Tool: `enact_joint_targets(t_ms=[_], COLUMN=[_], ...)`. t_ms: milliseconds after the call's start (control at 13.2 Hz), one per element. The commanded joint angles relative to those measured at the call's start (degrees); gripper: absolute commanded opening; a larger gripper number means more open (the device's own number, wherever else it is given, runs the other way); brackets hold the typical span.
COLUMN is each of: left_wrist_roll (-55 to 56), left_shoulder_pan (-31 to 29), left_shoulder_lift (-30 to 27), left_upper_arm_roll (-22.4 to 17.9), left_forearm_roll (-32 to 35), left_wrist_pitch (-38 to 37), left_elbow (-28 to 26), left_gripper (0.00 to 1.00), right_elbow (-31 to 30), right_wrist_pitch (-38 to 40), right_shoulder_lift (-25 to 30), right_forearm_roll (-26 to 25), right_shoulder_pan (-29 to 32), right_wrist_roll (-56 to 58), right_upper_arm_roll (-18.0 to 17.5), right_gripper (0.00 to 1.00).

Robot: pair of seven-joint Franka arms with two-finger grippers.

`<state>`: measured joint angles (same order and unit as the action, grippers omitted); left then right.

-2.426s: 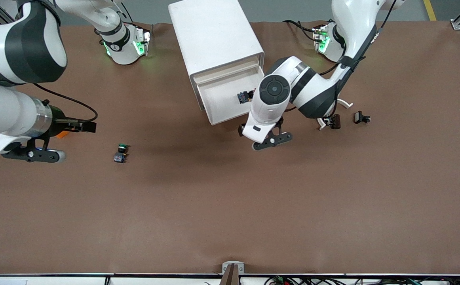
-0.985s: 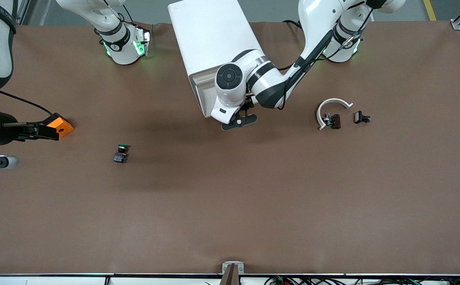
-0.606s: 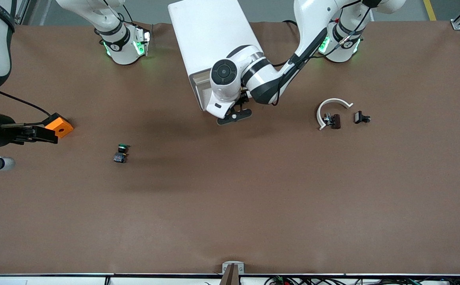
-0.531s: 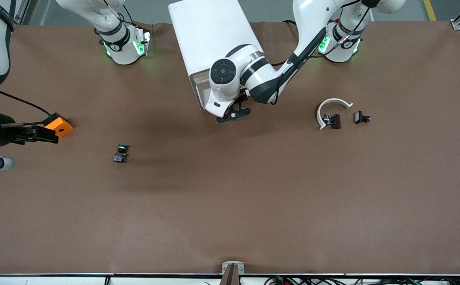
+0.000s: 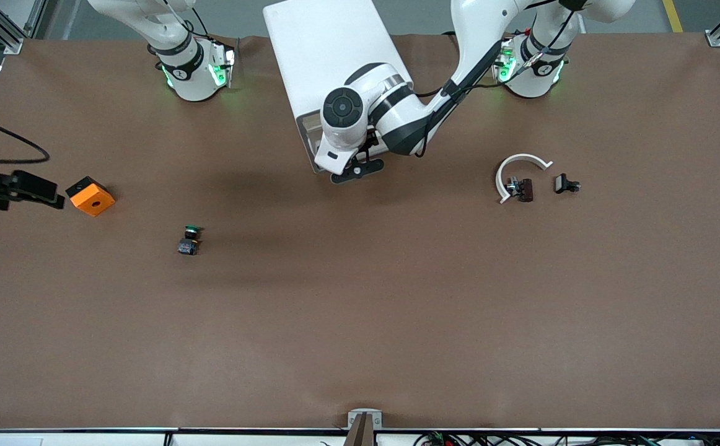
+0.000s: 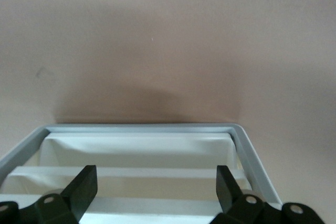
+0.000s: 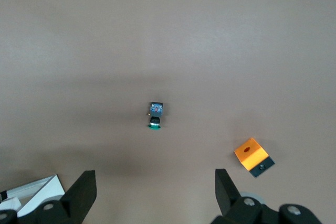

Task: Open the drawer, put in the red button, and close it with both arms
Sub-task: 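Push the drawer shut with the left gripper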

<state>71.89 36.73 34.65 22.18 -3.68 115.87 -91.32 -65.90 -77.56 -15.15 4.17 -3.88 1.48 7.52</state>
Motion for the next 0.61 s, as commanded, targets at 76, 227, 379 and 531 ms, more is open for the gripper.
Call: enact_joint_targets(t_ms=[76, 227, 379, 531], left_wrist_roll=[2.3, 2.5, 2.5, 2.5], left_shoulder_pan=[1.9, 2.0, 2.6, 2.6], left_shoulder_lift=[-0.2, 0.2, 0.5, 0.6], left_upper_arm_roll=[0.2, 0.2, 0.2, 0.1], left_forearm_roll=[-1.3, -4.0, -5.5, -5.7], left_wrist_pitch=[0.0, 0.0, -0.3, -0.6], left_elbow=[0.3, 0.4, 0.6, 0.6], left_gripper=[1.00, 1.00, 1.00, 1.00], right_elbow=[-10.1, -15.1, -15.8, -15.7], right_wrist_pitch=[-1.3, -3.5, -3.0, -2.2], right_shoulder_lift=[8.0, 12.1, 13.7, 15.8], right_forearm_roll=[-3.0, -3.0, -3.1, -3.2], right_shoulder_pan=[0.8, 1.2, 2.0, 1.6], right_wrist_roll=[0.6, 2.5, 5.0, 4.9], right_upper_arm_roll=[-0.8, -0.7, -0.7, -1.1], right_gripper=[1.00, 1.00, 1.00, 1.00])
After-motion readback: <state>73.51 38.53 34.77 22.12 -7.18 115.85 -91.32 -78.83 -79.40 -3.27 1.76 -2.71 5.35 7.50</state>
